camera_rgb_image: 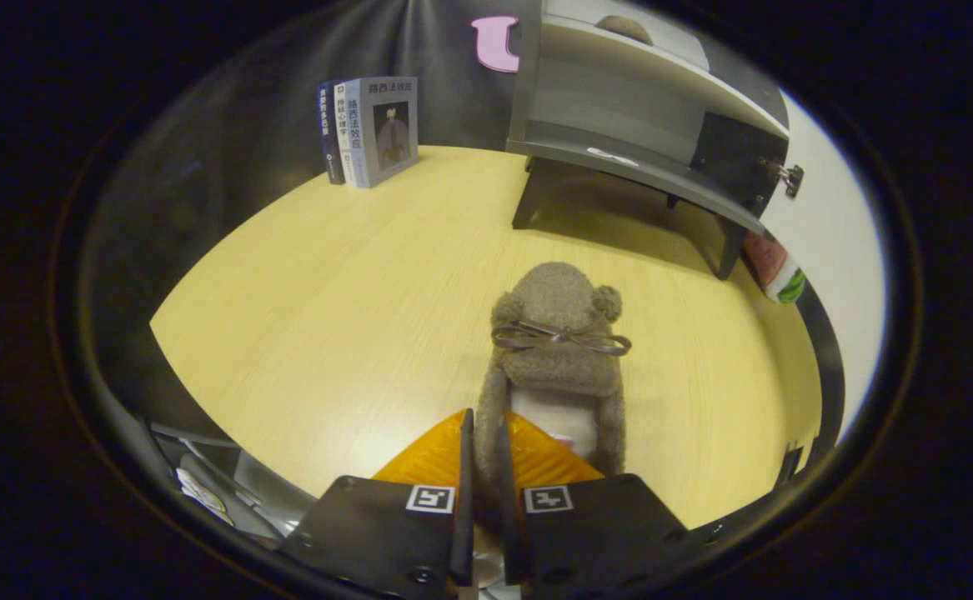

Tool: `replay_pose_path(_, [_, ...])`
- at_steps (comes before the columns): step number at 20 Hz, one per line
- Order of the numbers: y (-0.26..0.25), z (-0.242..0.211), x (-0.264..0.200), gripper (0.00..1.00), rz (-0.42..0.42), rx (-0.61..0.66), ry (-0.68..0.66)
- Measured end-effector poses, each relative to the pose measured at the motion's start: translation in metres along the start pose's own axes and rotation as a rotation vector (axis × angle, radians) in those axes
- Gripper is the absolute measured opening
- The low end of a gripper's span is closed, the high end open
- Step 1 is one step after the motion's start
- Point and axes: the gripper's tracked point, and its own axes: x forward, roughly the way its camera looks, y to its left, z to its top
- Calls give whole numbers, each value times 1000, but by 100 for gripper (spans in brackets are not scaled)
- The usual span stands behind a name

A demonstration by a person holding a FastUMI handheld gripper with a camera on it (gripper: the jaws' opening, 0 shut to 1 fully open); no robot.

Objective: Open the shoe cabinet door, grab the shoes and put them into the shoe cabinet, then close the shoe cabinet door.

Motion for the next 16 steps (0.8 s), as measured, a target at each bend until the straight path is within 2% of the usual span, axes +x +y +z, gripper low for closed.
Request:
replay_pose_path(1, [1, 0, 5, 6, -2, 8, -4])
replay_pose_path(6, [1, 4, 1, 3, 11, 35, -11])
replay_pose_path(16, [-12, 49, -34, 3, 34, 135, -96])
